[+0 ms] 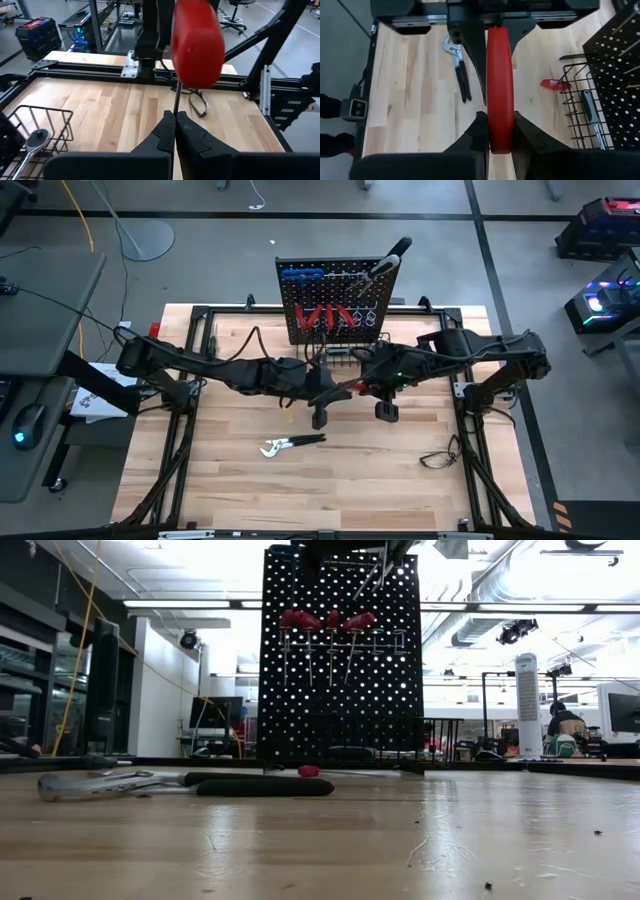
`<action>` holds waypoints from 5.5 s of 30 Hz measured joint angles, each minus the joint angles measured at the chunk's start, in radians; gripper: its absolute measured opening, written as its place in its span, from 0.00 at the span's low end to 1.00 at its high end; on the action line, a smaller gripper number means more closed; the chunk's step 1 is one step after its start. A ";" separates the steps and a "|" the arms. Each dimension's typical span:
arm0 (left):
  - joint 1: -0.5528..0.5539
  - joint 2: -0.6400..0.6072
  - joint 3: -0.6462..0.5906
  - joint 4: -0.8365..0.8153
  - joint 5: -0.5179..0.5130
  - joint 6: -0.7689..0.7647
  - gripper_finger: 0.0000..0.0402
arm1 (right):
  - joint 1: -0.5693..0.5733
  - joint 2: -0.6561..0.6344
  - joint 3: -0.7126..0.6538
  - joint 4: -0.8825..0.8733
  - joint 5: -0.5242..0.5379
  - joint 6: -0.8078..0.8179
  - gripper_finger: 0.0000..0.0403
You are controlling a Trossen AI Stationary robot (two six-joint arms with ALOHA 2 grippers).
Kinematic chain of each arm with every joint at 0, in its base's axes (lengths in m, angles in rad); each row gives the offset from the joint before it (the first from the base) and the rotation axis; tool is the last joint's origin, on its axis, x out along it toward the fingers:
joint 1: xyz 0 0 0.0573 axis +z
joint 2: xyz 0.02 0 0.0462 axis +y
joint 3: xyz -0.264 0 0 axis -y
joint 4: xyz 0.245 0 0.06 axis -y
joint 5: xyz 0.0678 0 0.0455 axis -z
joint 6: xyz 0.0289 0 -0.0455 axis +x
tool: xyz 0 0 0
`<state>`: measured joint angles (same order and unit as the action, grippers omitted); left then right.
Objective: Hang tools onto peg board
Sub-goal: Hang the red allen wrench on the peg board
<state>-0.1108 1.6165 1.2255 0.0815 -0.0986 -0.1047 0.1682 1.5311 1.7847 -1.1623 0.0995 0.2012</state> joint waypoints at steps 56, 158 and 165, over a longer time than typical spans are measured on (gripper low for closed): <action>-0.074 -0.219 -0.217 -0.083 -0.050 -0.347 0.00 | -0.430 0.125 0.148 -0.137 0.319 0.059 0.33; -0.148 0.346 -0.220 0.063 -0.253 -0.672 0.00 | 0.257 -0.020 -0.366 0.185 0.229 0.630 0.45; -0.143 0.348 -0.220 0.163 -0.269 -0.758 0.00 | 0.231 -0.018 -0.665 0.608 0.224 0.746 0.45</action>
<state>-0.2540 1.9640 1.0050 0.2442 -0.3680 -0.8623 0.3988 1.5127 1.1199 -0.5539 0.3239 0.9473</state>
